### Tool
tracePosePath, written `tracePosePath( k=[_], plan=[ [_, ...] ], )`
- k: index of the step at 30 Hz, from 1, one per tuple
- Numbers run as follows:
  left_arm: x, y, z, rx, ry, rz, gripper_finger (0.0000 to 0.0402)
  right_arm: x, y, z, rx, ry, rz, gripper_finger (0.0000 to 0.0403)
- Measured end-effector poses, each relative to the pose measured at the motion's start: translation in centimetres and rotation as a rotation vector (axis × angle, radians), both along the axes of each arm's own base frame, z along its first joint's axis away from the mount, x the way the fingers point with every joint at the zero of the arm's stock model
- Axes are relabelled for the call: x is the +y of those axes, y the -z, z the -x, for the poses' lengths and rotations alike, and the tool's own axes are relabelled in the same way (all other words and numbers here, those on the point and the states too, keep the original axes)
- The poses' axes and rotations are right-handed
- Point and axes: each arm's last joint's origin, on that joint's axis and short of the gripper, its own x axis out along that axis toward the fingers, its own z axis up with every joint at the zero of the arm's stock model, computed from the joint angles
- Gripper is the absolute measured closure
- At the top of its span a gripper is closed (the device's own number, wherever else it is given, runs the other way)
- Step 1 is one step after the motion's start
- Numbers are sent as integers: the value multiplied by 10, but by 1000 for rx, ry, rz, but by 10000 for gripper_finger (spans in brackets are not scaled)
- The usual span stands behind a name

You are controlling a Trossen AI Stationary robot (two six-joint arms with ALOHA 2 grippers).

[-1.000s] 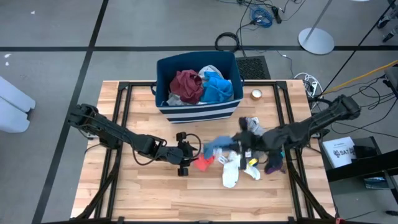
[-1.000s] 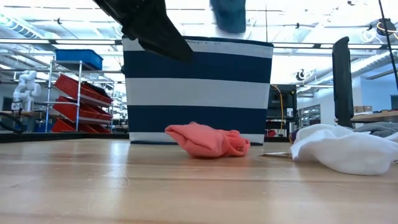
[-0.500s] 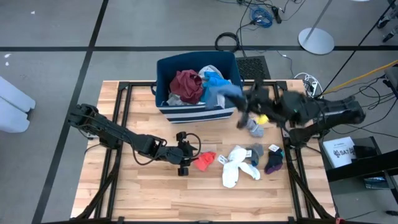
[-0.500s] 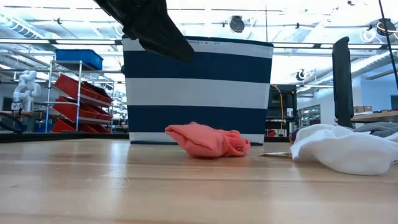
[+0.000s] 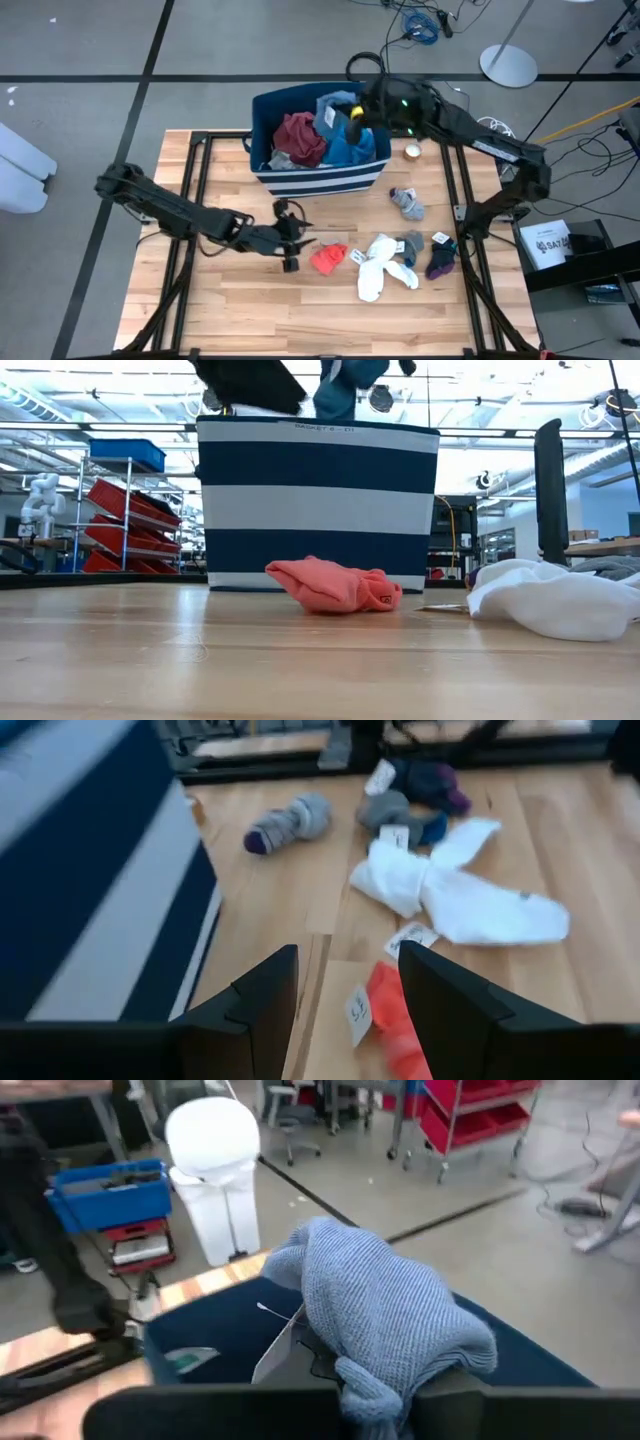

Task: Sort clothes
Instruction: Put the blue socks into the blue laundry organizer

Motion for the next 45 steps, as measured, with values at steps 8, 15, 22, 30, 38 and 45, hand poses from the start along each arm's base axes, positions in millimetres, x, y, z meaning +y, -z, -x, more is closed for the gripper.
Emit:
tracePosePath(
  k=[8, 15, 22, 30, 38, 45],
  plan=[
    [0, -29, 30, -54, 1, 44, 217, -66, 35, -23, 42, 113, -12, 396],
    [2, -28, 31, -25, 19, -19, 217, -112, 81, -54, -1, 20, -96, 396],
    [13, -28, 29, -12, -49, -118, 217, -125, 126, -84, 41, -56, -135, 396],
    [19, -28, 27, -12, -70, -119, 217, -118, 171, -93, 282, -180, -212, 396],
    [18, -31, 26, -46, -72, -106, 217, -111, 185, -84, 452, -218, -259, 380],
    [18, -32, 25, -59, -72, -101, 217, -109, 176, -83, 429, -218, -234, 273]
  ],
)
